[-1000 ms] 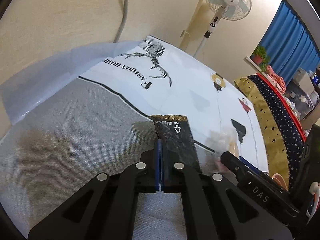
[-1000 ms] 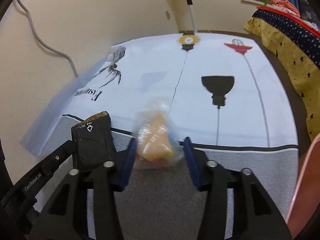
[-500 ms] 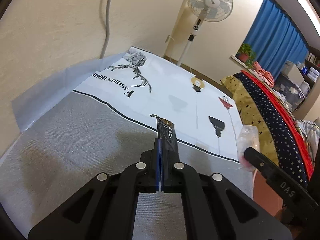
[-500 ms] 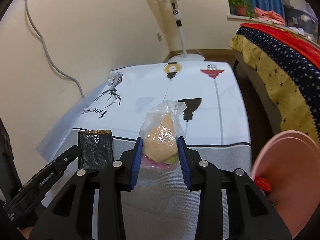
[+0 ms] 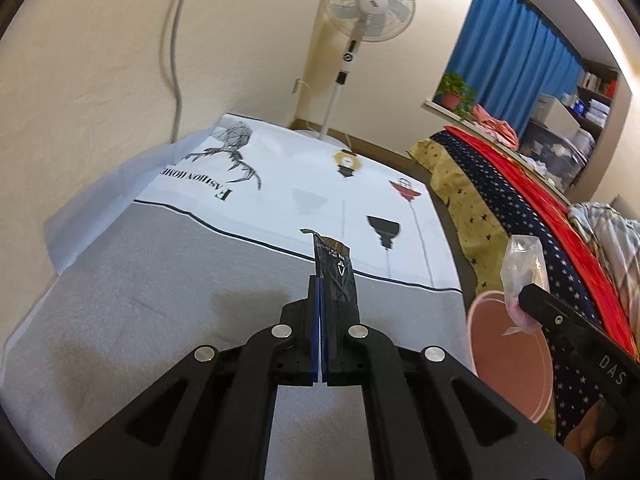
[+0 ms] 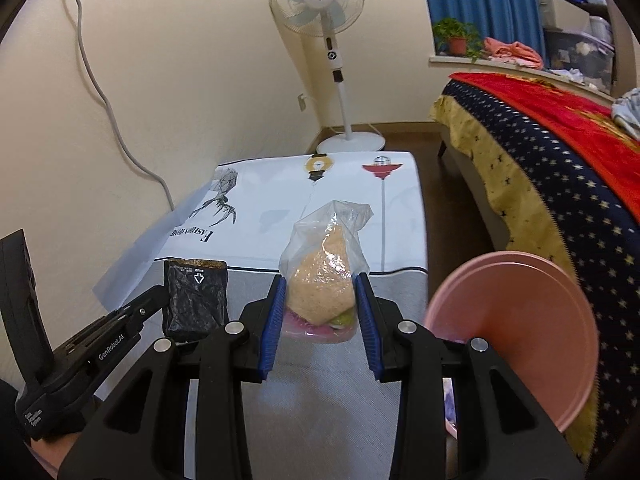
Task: Collect trash
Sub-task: 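Carry the black pouch and clear snack bag with both tools over the pink bin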
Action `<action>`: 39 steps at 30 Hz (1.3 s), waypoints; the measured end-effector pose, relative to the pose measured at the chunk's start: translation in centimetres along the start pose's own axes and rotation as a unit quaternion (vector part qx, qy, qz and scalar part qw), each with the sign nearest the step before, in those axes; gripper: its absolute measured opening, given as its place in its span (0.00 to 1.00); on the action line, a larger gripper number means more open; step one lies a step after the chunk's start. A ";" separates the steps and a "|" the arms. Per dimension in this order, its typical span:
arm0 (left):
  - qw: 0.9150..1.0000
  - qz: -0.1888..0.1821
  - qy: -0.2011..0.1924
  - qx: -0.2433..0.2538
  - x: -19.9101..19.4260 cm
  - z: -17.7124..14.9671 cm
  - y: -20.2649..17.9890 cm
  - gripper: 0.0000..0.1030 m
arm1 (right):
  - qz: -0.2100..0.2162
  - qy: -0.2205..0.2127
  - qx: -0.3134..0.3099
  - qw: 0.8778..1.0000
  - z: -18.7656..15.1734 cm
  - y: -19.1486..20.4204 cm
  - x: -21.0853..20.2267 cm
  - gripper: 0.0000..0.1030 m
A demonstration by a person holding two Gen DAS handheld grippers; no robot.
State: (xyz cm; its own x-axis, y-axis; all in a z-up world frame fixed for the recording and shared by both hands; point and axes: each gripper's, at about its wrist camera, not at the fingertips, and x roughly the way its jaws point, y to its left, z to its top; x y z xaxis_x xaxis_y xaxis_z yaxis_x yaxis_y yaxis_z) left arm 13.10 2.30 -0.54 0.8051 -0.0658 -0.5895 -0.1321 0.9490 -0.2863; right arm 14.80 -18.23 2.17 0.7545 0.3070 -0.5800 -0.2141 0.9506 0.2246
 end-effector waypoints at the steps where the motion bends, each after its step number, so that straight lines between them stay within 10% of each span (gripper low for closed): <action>1: 1.000 -0.002 -0.001 0.004 -0.2 0.0 -0.2 0.00 | -0.002 -0.002 0.001 1.000 -0.1 -0.2 -0.5 0.35; 39: 0.996 -0.054 -0.007 0.074 -2.0 -1.2 -7.1 0.00 | -0.072 -0.047 0.067 0.994 -2.2 -7.7 -8.9 0.35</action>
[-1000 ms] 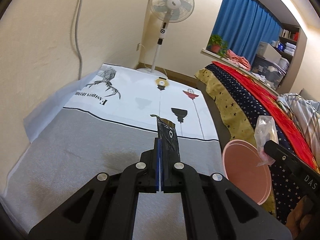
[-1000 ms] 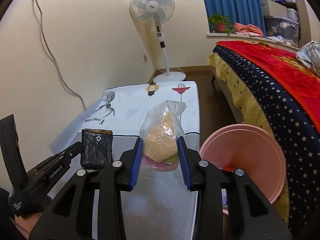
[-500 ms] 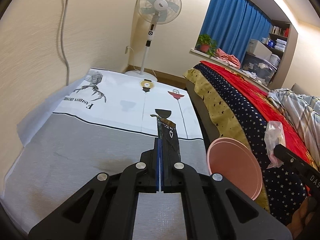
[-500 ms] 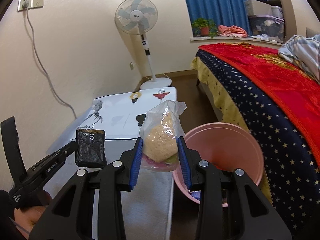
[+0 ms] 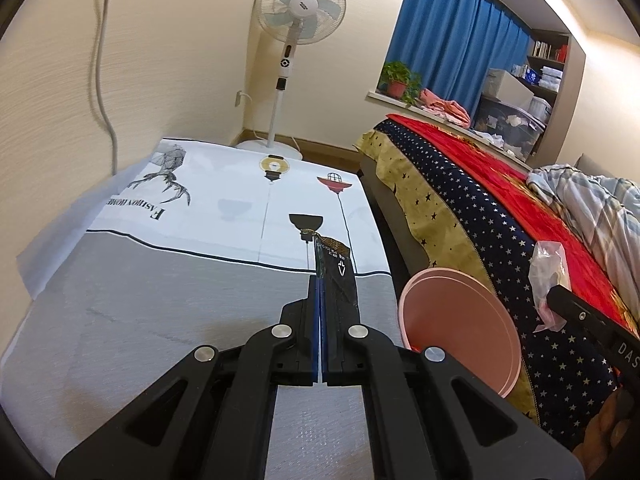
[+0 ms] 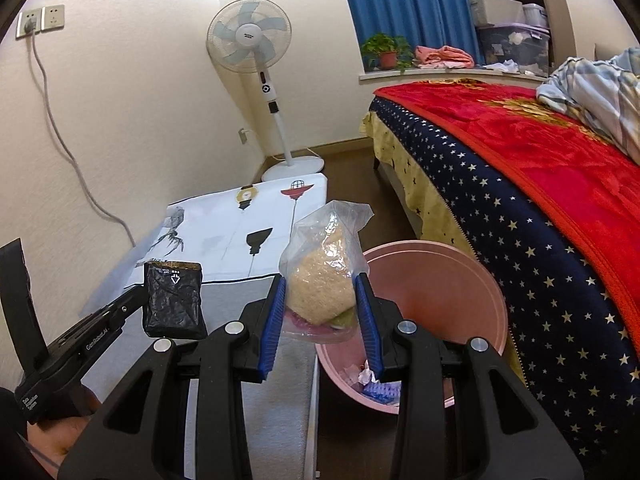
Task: Collect trash
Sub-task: 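Carry the black pouch and clear snack bag with both tools over the pink bin, then open both tools to drop the pouch and snack bag into the bin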
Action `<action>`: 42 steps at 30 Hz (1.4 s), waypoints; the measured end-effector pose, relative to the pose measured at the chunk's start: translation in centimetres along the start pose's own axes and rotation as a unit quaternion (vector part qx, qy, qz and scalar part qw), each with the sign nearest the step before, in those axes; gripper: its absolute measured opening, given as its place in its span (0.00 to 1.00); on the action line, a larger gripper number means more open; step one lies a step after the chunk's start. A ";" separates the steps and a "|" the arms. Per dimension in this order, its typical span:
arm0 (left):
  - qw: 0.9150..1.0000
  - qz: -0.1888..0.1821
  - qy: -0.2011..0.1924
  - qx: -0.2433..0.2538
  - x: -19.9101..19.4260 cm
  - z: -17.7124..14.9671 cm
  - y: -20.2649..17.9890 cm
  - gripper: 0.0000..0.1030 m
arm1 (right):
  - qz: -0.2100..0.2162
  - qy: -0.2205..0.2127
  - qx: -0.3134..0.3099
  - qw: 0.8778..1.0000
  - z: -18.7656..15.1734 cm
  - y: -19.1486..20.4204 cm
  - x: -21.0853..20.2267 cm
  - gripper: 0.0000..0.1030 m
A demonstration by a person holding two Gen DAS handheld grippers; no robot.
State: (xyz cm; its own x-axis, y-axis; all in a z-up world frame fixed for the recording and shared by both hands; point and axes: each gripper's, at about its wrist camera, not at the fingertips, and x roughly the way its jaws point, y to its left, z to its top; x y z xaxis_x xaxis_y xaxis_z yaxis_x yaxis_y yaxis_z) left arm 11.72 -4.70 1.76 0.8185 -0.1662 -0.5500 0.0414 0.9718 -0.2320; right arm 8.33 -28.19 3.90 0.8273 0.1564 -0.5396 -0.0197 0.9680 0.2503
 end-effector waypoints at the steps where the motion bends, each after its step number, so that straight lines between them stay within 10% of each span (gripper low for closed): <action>1: 1.000 0.000 0.000 0.002 0.1 0.0 -0.2 0.00 | -0.001 -0.001 0.001 1.000 0.0 -0.1 0.1 0.35; 42: 0.991 -0.101 0.031 0.083 8.0 -2.1 -10.9 0.00 | -0.118 0.022 0.032 0.992 -0.2 -6.6 4.4 0.35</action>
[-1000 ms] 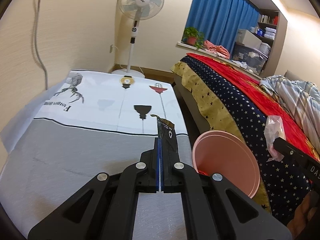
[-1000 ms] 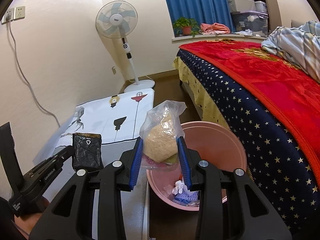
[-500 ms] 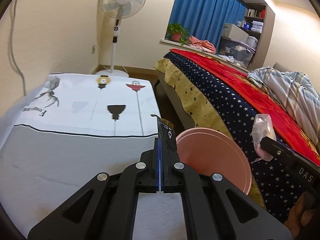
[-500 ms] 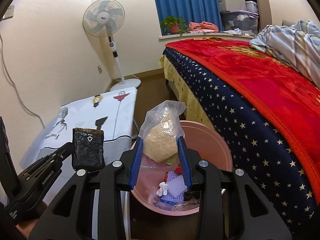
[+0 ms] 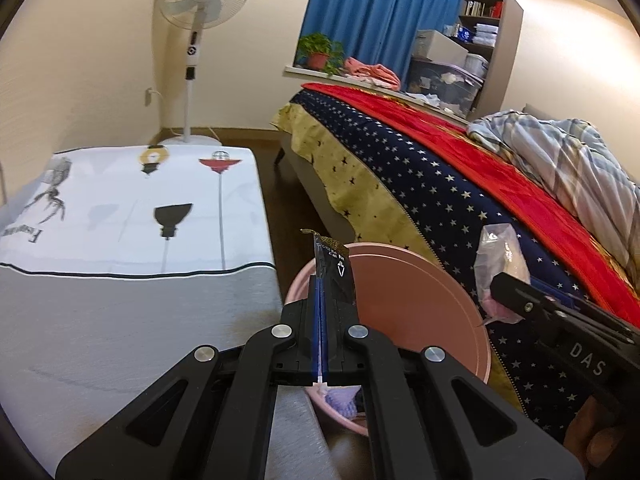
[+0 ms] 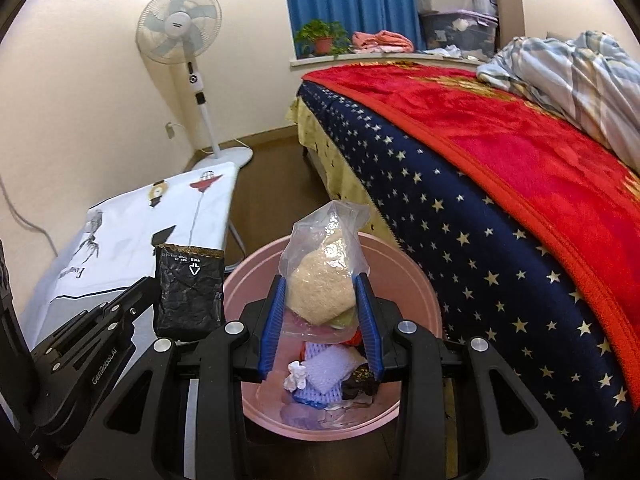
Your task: Collect trash
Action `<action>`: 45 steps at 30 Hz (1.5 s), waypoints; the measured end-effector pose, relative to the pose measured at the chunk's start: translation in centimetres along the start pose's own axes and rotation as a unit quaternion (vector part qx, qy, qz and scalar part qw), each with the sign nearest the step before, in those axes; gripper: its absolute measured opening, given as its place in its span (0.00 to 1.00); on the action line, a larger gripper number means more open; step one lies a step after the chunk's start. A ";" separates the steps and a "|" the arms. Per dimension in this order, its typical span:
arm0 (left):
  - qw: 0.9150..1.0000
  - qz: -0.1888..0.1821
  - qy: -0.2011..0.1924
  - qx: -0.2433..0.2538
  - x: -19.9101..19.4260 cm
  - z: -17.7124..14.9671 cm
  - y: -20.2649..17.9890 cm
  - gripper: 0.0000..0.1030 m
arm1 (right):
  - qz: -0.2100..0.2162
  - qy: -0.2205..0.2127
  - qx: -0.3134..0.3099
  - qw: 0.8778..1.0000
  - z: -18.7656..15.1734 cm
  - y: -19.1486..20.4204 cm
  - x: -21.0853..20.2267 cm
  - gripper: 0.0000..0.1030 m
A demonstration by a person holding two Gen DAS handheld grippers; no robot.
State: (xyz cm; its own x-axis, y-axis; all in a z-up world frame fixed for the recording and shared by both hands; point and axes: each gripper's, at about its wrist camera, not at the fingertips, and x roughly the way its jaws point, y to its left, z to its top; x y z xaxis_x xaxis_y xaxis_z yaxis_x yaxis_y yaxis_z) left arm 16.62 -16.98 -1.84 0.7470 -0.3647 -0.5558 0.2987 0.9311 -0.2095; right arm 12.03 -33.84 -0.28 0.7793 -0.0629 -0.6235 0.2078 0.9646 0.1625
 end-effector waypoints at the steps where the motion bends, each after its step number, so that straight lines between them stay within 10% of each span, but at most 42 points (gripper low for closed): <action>1: 1.000 -0.002 0.001 0.001 0.2 0.0 -0.1 0.00 | -0.001 0.001 0.001 1.000 0.0 -0.1 0.2 0.35; 8: 0.999 -0.031 0.018 0.002 1.5 -0.3 -0.8 0.01 | -0.010 0.012 0.008 1.000 -0.2 -0.5 1.1 0.41; 12: 0.999 -0.038 0.028 -0.007 2.0 -0.7 -0.6 0.26 | -0.025 0.018 0.016 0.999 -0.3 -0.8 1.4 0.60; 18: 1.000 -0.018 0.017 0.001 0.6 -0.4 0.0 0.29 | -0.028 0.014 0.036 0.999 -0.4 -1.8 1.0 0.63; 45: 0.995 0.072 -0.060 0.033 -17.4 -2.5 6.0 0.45 | 0.010 -0.099 -0.044 0.994 -2.7 3.9 -12.4 0.95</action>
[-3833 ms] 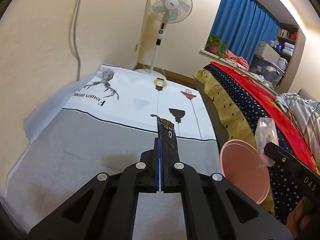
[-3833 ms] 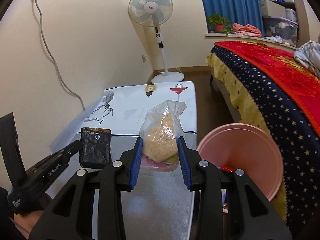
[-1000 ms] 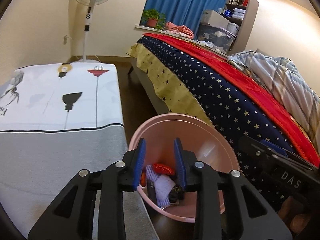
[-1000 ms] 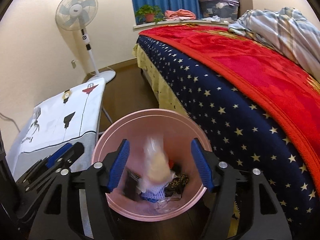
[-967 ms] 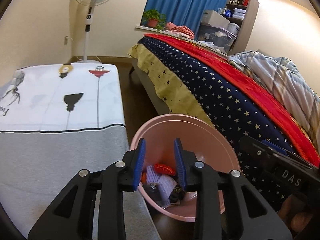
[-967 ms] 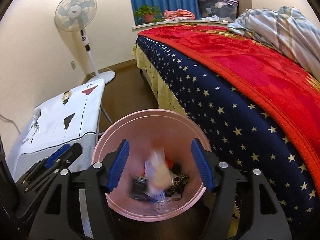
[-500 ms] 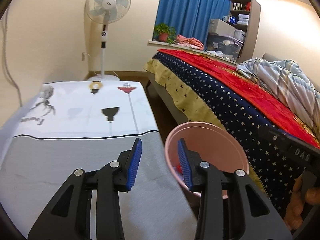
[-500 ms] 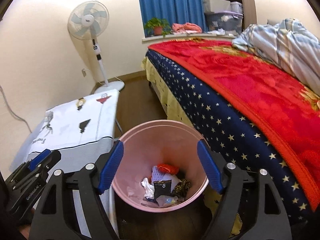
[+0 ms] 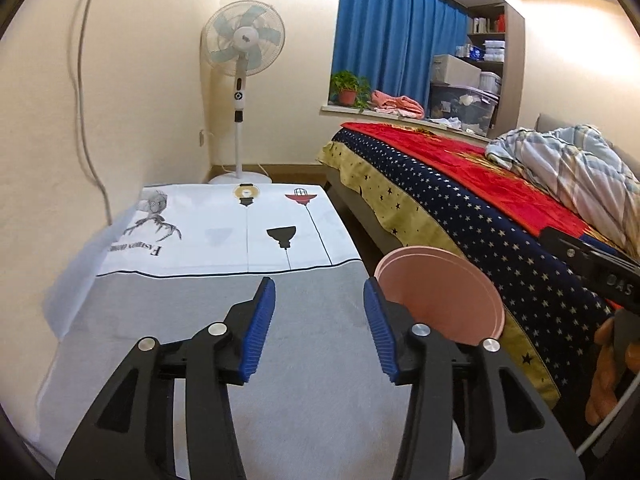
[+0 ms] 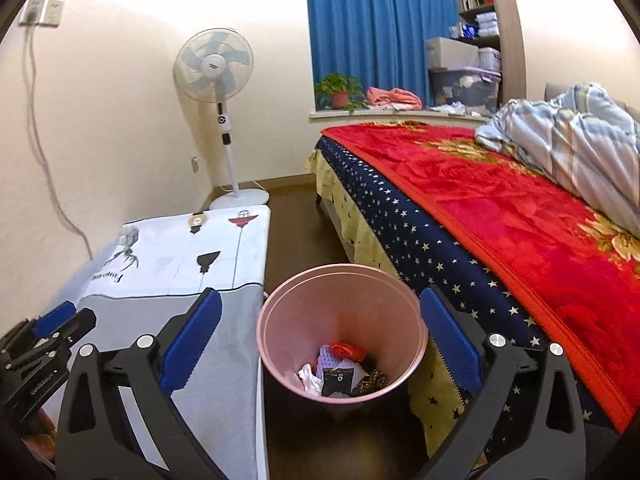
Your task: Collect trash
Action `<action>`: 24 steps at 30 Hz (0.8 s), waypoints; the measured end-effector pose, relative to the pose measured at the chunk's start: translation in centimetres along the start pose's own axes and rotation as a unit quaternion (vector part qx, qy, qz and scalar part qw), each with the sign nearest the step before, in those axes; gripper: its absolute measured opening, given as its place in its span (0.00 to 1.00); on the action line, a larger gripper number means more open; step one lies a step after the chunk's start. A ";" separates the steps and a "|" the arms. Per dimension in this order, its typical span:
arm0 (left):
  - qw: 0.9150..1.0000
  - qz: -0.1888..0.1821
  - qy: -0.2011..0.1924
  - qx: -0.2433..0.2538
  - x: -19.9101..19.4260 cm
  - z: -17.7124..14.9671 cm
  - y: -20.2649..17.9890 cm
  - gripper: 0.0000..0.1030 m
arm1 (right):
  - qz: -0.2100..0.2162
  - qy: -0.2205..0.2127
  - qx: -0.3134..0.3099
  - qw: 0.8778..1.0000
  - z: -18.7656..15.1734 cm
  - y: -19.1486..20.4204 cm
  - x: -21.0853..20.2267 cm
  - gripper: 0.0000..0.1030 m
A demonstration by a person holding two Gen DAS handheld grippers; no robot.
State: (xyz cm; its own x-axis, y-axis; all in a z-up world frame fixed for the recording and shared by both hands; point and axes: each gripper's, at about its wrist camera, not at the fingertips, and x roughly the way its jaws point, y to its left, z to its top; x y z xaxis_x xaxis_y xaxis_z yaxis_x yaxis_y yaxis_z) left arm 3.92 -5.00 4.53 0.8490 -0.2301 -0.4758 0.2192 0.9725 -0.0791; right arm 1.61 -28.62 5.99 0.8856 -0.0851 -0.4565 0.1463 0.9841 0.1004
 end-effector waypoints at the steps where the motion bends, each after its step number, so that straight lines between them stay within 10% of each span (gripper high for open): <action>1: 1.000 -0.001 0.000 0.002 -0.5 -0.1 0.0 0.45 | 0.003 0.000 -0.001 1.000 -0.1 0.2 -0.2 0.95; 10: 1.000 0.026 -0.002 0.003 -6.9 -2.4 0.9 0.92 | 0.020 0.010 -0.001 1.000 -2.2 2.2 -2.7 0.95; 24: 0.996 0.094 -0.001 -0.005 -6.3 -4.2 2.3 0.92 | 0.011 0.014 -0.024 1.000 -4.3 5.0 -3.1 0.95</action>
State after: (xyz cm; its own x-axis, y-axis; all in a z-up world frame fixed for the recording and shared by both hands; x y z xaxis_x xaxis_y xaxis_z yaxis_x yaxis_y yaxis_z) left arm -2.97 -1.17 3.74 0.8756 -0.0438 -0.4810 0.0515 0.9987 0.0029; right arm -2.28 -22.75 4.14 0.8753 -0.0605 -0.4797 0.1062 0.9920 0.0686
